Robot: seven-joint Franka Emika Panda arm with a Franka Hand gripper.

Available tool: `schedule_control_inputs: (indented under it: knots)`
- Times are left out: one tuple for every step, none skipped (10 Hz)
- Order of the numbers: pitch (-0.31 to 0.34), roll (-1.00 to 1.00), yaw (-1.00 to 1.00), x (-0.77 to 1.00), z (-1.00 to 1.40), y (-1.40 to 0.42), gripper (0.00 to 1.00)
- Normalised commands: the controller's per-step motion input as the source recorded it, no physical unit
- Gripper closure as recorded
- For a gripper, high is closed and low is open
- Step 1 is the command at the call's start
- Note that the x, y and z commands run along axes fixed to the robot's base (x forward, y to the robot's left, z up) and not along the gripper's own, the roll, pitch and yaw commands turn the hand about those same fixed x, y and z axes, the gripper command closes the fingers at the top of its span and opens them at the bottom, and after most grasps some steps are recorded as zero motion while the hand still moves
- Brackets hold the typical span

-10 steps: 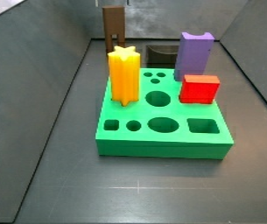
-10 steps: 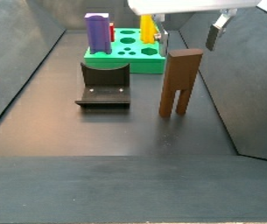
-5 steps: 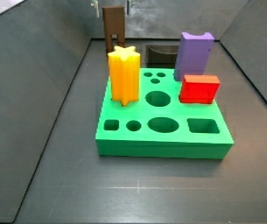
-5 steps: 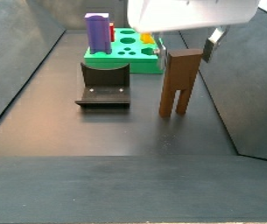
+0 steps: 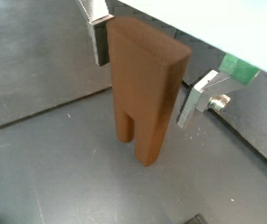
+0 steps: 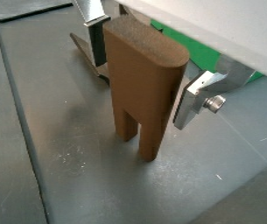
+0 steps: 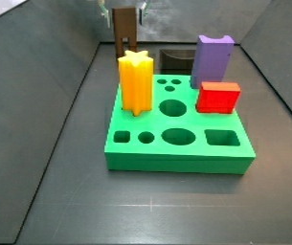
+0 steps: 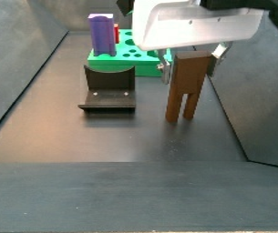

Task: Pick up the square-circle object. Move up. Rotate the square-circle object. Move to above the board. Insert the square-circle object.
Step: Pick up the square-circle object.

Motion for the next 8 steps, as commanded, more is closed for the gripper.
schedule_control_inputs:
  knots:
    - [0.000,0.00,-0.08,0.05,-0.01,0.01,0.00]
    - [0.000,0.00,0.00,0.00,0.00,0.00,0.00]
    - [0.000,0.00,0.00,0.00,0.00,0.00,1.00]
    - [0.000,0.00,0.00,0.00,0.00,0.00,1.00]
    - [0.000,0.00,0.00,0.00,0.00,0.00,1.00]
    - [0.000,0.00,0.00,0.00,0.00,0.00,1.00]
    - [0.000,0.00,0.00,0.00,0.00,0.00,1.00]
    - [0.000,0.00,0.00,0.00,0.00,0.00,1.00]
